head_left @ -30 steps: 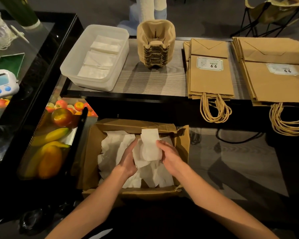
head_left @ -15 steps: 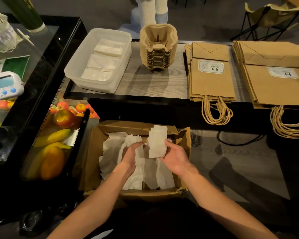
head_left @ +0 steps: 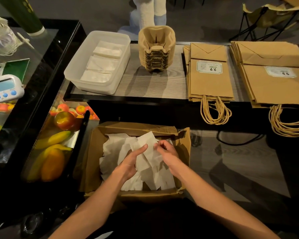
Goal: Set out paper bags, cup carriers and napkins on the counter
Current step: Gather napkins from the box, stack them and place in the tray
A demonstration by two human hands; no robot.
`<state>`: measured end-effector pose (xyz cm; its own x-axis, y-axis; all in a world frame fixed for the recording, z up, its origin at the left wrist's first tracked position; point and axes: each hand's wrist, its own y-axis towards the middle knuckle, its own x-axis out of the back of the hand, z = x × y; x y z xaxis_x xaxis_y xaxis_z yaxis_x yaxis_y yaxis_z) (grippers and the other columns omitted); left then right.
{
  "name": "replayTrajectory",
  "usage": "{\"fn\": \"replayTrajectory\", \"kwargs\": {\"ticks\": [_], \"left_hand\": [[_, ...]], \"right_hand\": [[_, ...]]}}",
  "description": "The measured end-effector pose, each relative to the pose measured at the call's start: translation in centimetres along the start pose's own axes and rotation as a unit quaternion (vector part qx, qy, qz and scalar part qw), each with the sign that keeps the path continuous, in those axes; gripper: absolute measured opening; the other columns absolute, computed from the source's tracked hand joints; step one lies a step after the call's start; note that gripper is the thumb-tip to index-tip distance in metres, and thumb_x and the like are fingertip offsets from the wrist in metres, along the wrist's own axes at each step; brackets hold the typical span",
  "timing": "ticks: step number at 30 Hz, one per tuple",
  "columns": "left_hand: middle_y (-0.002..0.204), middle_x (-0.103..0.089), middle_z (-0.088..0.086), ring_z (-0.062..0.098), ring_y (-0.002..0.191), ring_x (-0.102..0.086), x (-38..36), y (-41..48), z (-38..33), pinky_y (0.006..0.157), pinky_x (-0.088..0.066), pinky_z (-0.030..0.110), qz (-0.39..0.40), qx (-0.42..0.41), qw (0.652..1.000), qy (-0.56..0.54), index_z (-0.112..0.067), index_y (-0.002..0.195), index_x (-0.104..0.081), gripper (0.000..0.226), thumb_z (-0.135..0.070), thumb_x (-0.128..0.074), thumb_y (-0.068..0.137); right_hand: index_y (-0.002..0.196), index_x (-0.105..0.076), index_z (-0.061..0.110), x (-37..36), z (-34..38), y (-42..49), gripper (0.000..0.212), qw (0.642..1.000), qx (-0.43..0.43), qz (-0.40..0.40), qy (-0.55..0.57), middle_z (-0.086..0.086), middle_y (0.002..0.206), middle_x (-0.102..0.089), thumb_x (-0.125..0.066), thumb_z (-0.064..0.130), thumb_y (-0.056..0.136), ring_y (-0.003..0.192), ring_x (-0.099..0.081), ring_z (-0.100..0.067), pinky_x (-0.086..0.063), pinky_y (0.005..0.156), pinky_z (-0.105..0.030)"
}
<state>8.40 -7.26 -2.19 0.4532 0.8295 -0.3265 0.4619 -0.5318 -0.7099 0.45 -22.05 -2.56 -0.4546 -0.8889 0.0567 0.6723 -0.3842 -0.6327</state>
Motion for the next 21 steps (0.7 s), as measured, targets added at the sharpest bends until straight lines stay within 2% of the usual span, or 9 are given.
{"fn": "replayTrajectory", "kwargs": {"ticks": [2,4,6,7,10,12,14,18,21], "left_hand": [[0.12,-0.073,0.017,0.037,0.116,-0.068,0.1,0.0,0.0,0.108,-0.048,0.053,-0.004,0.007,1.0,0.005,-0.012,0.126,-0.068,0.039,-0.029,-0.071,0.091],[0.115,-0.075,0.018,0.037,0.113,-0.069,0.2,0.3,0.0,0.109,-0.047,0.054,-0.016,0.016,1.0,-0.005,-0.011,0.122,-0.069,0.033,-0.028,-0.069,0.093],[0.108,-0.076,0.017,0.036,0.104,-0.071,0.2,0.3,-0.1,0.105,-0.049,0.055,-0.024,0.015,0.999,-0.026,-0.013,0.118,-0.069,0.028,-0.026,-0.066,0.094],[0.106,-0.076,0.017,0.035,0.1,-0.071,0.3,0.3,-0.2,0.101,-0.05,0.054,-0.025,0.015,0.999,-0.039,-0.013,0.117,-0.068,0.027,-0.025,-0.065,0.094],[0.104,-0.076,0.016,0.033,0.096,-0.071,0.6,0.3,-0.2,0.088,-0.054,0.048,-0.02,0.014,0.998,-0.059,-0.012,0.121,-0.066,0.034,-0.026,-0.066,0.09],[0.105,-0.074,0.015,0.033,0.098,-0.07,0.6,0.3,-0.1,0.086,-0.054,0.047,-0.016,0.005,0.998,-0.068,-0.013,0.126,-0.063,0.044,-0.029,-0.07,0.086],[0.106,-0.074,0.016,0.033,0.1,-0.069,0.6,0.4,0.0,0.085,-0.055,0.046,-0.021,0.0,0.997,-0.075,-0.013,0.128,-0.062,0.049,-0.031,-0.072,0.083],[0.113,-0.07,0.019,0.035,0.102,-0.065,0.5,0.5,0.1,0.074,-0.058,0.042,-0.048,0.002,0.994,-0.102,-0.012,0.134,-0.06,0.052,-0.033,-0.069,0.087],[0.117,-0.066,0.021,0.037,0.106,-0.062,0.4,0.6,0.0,0.076,-0.058,0.042,-0.057,0.01,0.992,-0.114,-0.015,0.133,-0.059,0.051,-0.035,-0.069,0.088]], "right_hand": [[0.113,-0.059,0.035,0.2,-0.3,0.1,0.026,0.999,0.017,0.017,-0.036,0.005,0.126,-0.058,-0.067,0.049,0.093,0.114,-0.054,-0.017,-0.047,0.089,-0.034],[0.13,-0.049,0.041,0.6,-0.6,0.1,0.053,0.996,0.035,0.038,-0.067,0.014,0.139,-0.049,-0.075,0.051,0.086,0.126,-0.046,-0.013,-0.044,0.102,-0.04],[0.144,-0.038,0.044,0.9,-0.7,0.1,0.077,0.995,0.032,0.06,-0.072,0.015,0.143,-0.042,-0.081,0.05,0.08,0.13,-0.041,-0.014,-0.042,0.107,-0.045],[0.146,-0.036,0.045,1.1,-0.7,0.2,0.081,0.995,0.026,0.066,-0.076,0.013,0.145,-0.042,-0.082,0.049,0.079,0.131,-0.041,-0.016,-0.044,0.106,-0.046],[0.141,-0.046,0.036,1.5,-0.5,0.3,0.068,0.992,0.017,0.067,-0.11,0.014,0.141,-0.047,-0.08,0.045,0.083,0.127,-0.048,-0.014,-0.049,0.103,-0.042],[0.126,-0.06,0.03,1.6,-0.4,0.4,0.047,0.99,0.027,0.062,-0.124,0.008,0.129,-0.062,-0.079,0.043,0.085,0.114,-0.06,-0.014,-0.056,0.096,-0.043],[0.114,-0.064,0.03,1.5,-0.3,0.2,0.031,0.992,0.031,0.066,-0.102,0.005,0.117,-0.067,-0.077,0.041,0.087,0.106,-0.065,-0.016,-0.059,0.09,-0.041],[0.112,-0.066,0.031,1.1,-0.1,-0.1,0.022,0.998,0.028,0.055,-0.009,0.002,0.119,-0.066,-0.071,0.041,0.093,0.108,-0.064,-0.018,-0.055,0.082,-0.032],[0.113,-0.065,0.028,0.9,0.2,-0.2,0.016,0.999,0.026,0.032,0.027,0.002,0.118,-0.067,-0.064,0.035,0.099,0.108,-0.062,-0.017,-0.049,0.079,-0.027]]}}
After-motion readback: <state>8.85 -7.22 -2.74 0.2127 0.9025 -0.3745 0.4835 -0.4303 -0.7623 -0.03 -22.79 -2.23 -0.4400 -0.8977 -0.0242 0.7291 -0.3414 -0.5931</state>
